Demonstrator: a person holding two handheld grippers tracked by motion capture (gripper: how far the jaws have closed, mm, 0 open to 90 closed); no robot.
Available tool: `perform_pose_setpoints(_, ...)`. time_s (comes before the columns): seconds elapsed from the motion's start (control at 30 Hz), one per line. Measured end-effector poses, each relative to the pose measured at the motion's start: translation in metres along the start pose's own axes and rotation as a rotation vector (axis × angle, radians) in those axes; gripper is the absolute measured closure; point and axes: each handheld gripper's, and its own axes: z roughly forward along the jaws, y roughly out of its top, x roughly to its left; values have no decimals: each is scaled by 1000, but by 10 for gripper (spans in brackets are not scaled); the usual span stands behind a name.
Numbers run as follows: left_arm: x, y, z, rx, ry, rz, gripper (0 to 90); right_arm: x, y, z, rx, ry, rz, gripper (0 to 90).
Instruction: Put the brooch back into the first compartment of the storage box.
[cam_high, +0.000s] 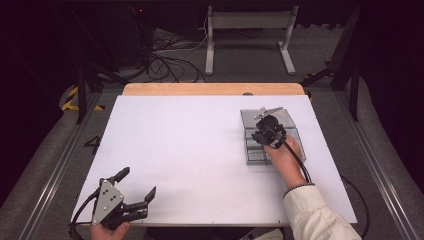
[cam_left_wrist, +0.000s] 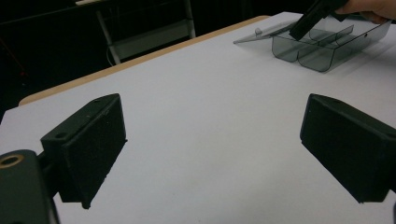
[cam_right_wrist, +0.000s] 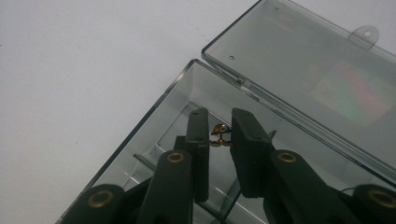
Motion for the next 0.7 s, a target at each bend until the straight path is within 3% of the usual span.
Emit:
perform_pose_setpoints(0.37,0,0,0,0,-2,-4,74,-2,-1,6,23,19,26,775)
perform_pose_setpoints(0.7,0,0,0,1,-1,-3,75,-1,-1,7,21,24,16,745)
